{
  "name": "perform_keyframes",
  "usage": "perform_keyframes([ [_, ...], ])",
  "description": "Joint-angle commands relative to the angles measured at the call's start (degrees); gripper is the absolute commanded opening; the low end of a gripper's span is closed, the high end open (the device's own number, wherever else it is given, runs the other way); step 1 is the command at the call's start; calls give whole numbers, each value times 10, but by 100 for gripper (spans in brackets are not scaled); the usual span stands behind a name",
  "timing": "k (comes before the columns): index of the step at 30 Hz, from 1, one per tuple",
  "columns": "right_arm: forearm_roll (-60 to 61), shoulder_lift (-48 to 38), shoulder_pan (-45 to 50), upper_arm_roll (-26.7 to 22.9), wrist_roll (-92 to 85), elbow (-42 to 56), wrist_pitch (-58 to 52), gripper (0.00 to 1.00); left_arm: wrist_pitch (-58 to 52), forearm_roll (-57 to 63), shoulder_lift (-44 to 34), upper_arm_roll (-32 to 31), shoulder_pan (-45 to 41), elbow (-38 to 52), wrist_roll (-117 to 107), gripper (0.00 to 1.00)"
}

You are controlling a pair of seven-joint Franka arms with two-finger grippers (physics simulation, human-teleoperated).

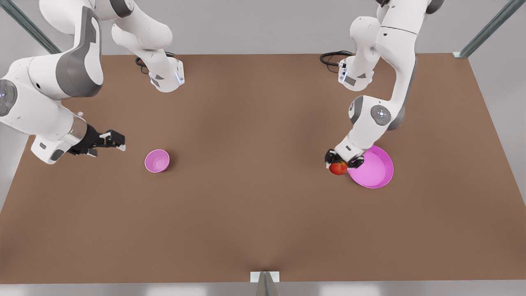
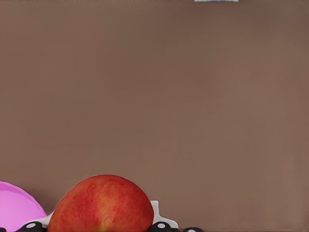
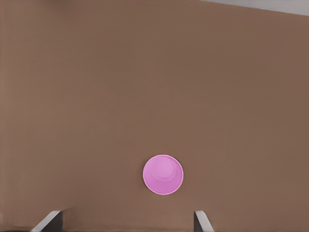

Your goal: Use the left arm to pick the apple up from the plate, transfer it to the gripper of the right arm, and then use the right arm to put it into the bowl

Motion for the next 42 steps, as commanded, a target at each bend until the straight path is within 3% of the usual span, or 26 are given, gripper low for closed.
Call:
perform_keyframes([
  [1,83,2,-3,4,4,-3,-10,100,-2,-86,9,-25,-9,32,-65,75],
  [2,161,19,-10,-1,2,-7,-9,100,-21,-99,13,-33,-8,50,-50,75],
  [4,289,73,-27,-1,3,-7,4,100,-113,-302,17,-32,-8,85,133,76],
  [6,371,104,-19,32,-4,-40,106,100,-123,-446,27,-53,-24,102,322,76],
  [9,400,107,-21,77,-6,-71,189,100,-165,-560,79,-77,-24,149,550,76],
  [12,547,159,-57,78,-264,-134,189,100,-173,-617,102,-89,-29,180,736,73],
  [15,551,172,-58,78,-298,-135,185,100,-177,-700,147,-105,-26,249,955,73],
  [16,552,172,-57,80,-317,-141,188,100,-198,-740,174,-106,-24,267,1022,67],
  [21,649,176,-43,112,-412,-203,255,100,-206,-759,308,-118,-27,470,1035,65],
  [25,725,239,-41,113,-586,-203,267,100,-144,-759,409,-158,-41,595,1031,66],
  [28,825,270,-32,139,-661,-202,263,100,-141,-759,416,-163,-46,602,1035,66],
  [36,823,276,-56,138,-680,-211,161,100,-140,-760,435,-166,-43,605,1045,68],
  [39,798,273,-67,138,-523,-213,153,100,-136,-760,453,-170,-45,621,1053,68],
  [42,797,273,-60,138,-493,-212,163,100,-135,-760,454,-173,-44,622,1054,68],
])
